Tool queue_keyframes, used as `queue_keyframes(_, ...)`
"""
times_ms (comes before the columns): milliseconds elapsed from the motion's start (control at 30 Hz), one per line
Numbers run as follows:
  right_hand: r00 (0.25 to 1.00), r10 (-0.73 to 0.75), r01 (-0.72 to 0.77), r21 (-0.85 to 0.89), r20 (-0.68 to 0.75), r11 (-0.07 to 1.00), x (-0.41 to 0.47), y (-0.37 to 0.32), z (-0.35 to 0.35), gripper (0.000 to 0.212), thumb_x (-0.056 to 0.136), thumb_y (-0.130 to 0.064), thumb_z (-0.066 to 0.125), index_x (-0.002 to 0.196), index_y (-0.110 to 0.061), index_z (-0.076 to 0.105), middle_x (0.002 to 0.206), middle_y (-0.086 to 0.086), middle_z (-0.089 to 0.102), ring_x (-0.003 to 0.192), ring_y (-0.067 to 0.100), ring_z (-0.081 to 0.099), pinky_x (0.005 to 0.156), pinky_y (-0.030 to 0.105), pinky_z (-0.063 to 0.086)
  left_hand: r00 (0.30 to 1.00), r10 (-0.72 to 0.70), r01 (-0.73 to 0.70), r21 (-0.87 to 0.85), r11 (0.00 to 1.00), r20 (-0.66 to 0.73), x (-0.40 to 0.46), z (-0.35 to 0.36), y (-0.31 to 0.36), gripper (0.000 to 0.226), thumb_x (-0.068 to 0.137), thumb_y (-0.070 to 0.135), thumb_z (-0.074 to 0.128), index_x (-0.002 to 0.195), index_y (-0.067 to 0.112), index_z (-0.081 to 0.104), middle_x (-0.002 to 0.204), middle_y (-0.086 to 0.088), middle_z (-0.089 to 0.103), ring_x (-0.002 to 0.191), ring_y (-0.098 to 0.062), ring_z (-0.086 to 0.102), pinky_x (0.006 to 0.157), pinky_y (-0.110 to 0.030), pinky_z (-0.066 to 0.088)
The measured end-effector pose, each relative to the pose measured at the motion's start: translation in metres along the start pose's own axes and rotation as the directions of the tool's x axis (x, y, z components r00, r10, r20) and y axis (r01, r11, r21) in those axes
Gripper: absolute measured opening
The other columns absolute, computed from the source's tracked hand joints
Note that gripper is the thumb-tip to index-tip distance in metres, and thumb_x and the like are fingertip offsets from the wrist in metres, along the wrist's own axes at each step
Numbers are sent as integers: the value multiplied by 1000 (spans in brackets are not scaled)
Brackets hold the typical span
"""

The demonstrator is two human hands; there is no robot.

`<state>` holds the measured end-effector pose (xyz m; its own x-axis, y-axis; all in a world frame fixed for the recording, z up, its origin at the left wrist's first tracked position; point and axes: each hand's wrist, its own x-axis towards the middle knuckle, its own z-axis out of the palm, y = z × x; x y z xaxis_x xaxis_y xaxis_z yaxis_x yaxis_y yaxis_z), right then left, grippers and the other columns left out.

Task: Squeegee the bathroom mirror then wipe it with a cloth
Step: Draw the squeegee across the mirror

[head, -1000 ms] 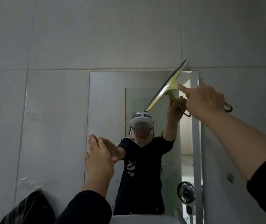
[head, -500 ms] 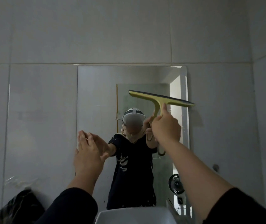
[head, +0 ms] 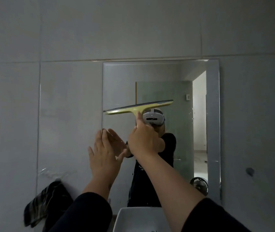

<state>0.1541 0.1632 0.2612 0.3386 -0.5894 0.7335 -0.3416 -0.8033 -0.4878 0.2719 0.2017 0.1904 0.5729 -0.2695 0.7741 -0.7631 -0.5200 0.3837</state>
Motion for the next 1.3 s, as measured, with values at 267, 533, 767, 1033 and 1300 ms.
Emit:
queue_keyframes(267,939,-242,307,-278,246,910,2,5,-16,62,95,-14,38,149,-39,22,128,12,58,112,31,55,82,38,46,999,-25,22,60,998,39,-2,-16,-14,100,85,60,48,149,11,-12,161,-7,-11,148,-21,-4,119,-49,8)
queue_keyframes(533,910,-277,408,-542,309,735,25,43,-56,70,88,-13,43,141,-55,27,122,1,63,97,26,61,62,28,39,993,-1,-2,27,1000,115,-14,-8,5,99,86,53,55,150,12,-7,161,-5,-9,148,-21,0,119,-48,9)
queue_keyframes(767,964,-143,237,-476,225,847,17,83,-89,69,88,-11,42,138,-57,32,126,0,63,104,28,60,71,29,42,984,86,-87,-2,996,153,-21,4,31,94,86,53,56,151,14,1,160,-7,-6,148,-23,7,119,-50,13)
queue_keyframes(1033,995,-21,60,-413,99,909,9,129,-112,54,98,-20,34,137,-57,34,116,7,66,102,31,59,73,33,42,965,54,-41,-54,998,258,-20,11,36,101,79,56,64,151,16,4,160,-7,-15,147,-28,11,117,-50,12)
queue_keyframes(1300,987,161,-157,-167,7,973,-26,141,-91,50,98,-19,35,140,-46,38,116,12,66,102,35,59,77,34,45,947,109,-85,-93,992,302,-17,8,26,105,76,55,68,152,18,6,160,-5,-14,146,-31,15,116,-52,22)
